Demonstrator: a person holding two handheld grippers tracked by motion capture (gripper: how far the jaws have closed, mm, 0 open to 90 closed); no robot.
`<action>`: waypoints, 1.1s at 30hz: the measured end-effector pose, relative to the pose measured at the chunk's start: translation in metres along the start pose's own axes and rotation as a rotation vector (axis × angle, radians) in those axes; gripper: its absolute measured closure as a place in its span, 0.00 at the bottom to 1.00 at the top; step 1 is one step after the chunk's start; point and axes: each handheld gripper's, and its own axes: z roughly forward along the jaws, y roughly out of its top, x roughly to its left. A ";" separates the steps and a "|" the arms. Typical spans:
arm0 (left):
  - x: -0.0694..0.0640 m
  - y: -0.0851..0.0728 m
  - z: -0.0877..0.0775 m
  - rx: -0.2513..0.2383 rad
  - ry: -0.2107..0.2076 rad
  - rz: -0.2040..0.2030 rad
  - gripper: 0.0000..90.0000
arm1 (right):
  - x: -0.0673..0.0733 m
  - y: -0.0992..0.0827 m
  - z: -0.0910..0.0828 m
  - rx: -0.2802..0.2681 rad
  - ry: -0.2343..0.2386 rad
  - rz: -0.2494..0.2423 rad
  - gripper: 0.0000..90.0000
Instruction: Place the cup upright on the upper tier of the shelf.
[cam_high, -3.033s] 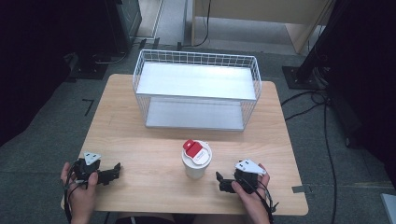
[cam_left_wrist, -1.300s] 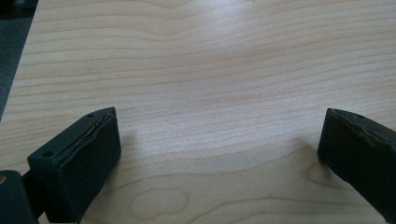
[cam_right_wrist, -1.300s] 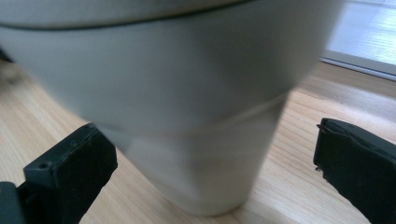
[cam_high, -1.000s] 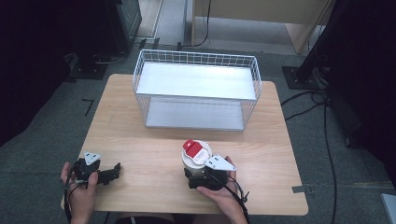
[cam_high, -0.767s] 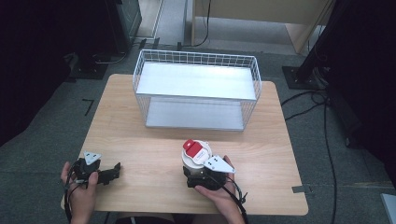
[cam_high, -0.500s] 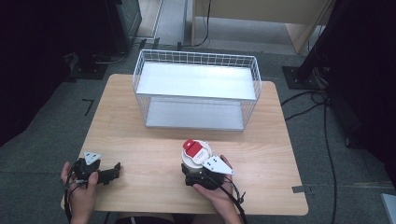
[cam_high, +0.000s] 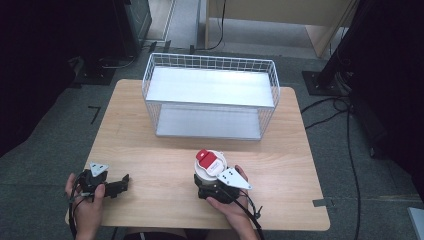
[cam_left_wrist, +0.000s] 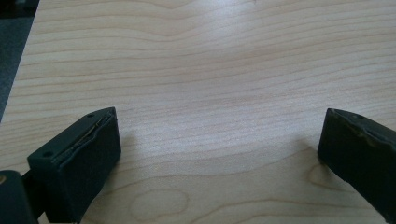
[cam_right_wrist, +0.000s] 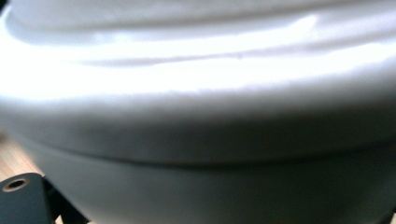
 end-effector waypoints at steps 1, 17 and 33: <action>0.000 0.000 0.000 0.000 0.000 -0.001 0.00 | 0.001 0.000 0.000 -0.002 -0.003 0.001 0.08; 0.000 0.000 0.000 0.000 0.000 -0.002 0.00 | 0.004 0.022 -0.007 -0.080 -0.032 0.003 0.09; 0.000 0.000 0.000 -0.001 0.001 -0.001 0.00 | 0.010 0.074 -0.009 -0.183 -0.035 -0.028 0.09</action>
